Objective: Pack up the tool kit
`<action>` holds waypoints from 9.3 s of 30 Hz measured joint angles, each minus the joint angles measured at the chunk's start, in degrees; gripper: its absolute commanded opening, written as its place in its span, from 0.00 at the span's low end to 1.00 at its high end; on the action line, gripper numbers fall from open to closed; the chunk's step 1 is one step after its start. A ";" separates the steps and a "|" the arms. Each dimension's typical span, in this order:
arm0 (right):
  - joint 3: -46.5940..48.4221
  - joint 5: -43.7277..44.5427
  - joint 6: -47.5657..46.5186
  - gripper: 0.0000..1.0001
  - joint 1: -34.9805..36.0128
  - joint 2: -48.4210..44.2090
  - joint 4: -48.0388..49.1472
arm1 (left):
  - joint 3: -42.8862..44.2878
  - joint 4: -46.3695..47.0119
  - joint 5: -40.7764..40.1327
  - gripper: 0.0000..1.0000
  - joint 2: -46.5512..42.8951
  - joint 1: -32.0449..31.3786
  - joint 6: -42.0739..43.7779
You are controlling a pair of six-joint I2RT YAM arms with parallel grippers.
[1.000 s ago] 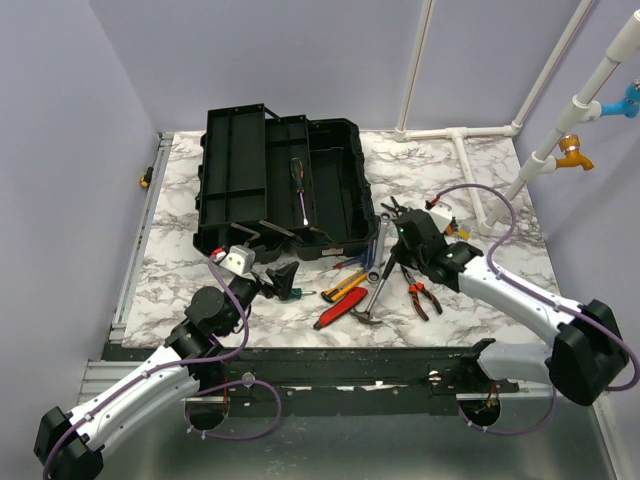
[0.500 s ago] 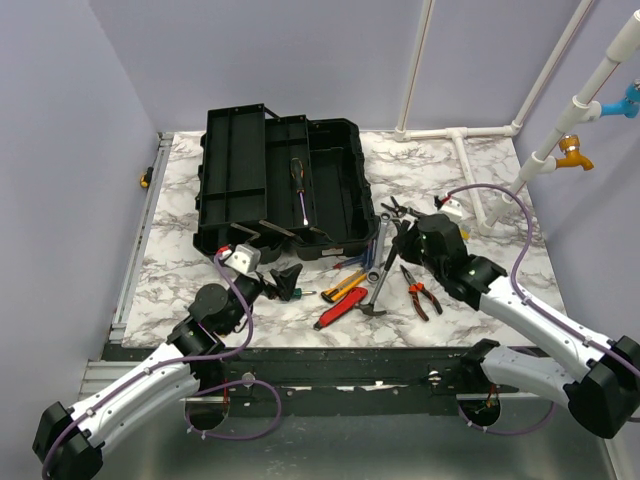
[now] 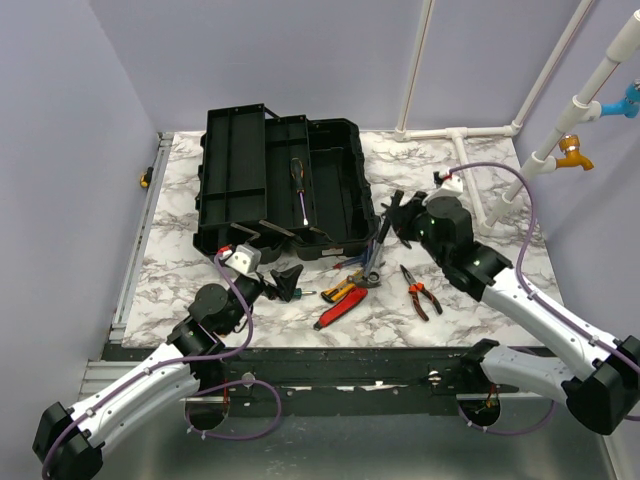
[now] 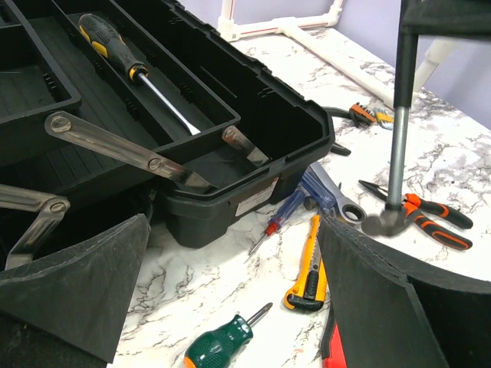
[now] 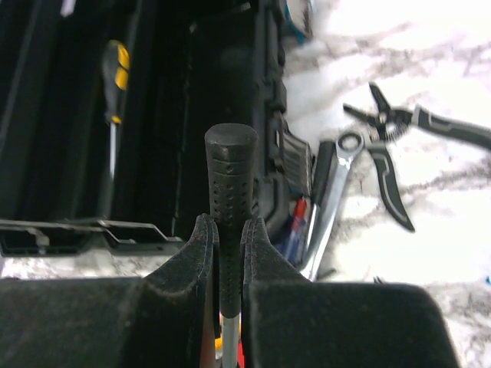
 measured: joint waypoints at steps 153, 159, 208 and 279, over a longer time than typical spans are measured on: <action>-11.47 -5.31 17.25 0.58 -4.68 11.26 -15.82 | 1.75 -0.09 3.23 0.95 2.43 0.00 0.31; -10.29 -6.08 14.38 0.98 -4.68 12.85 -17.53 | 1.77 -0.09 3.26 0.95 2.43 0.00 0.31; -1.14 3.98 10.54 0.57 10.19 9.68 -25.75 | 1.90 -0.09 3.96 0.95 3.76 0.00 0.33; 0.57 11.91 -2.60 0.01 10.19 -12.24 -12.59 | 2.58 -0.09 4.70 0.95 4.13 0.00 0.33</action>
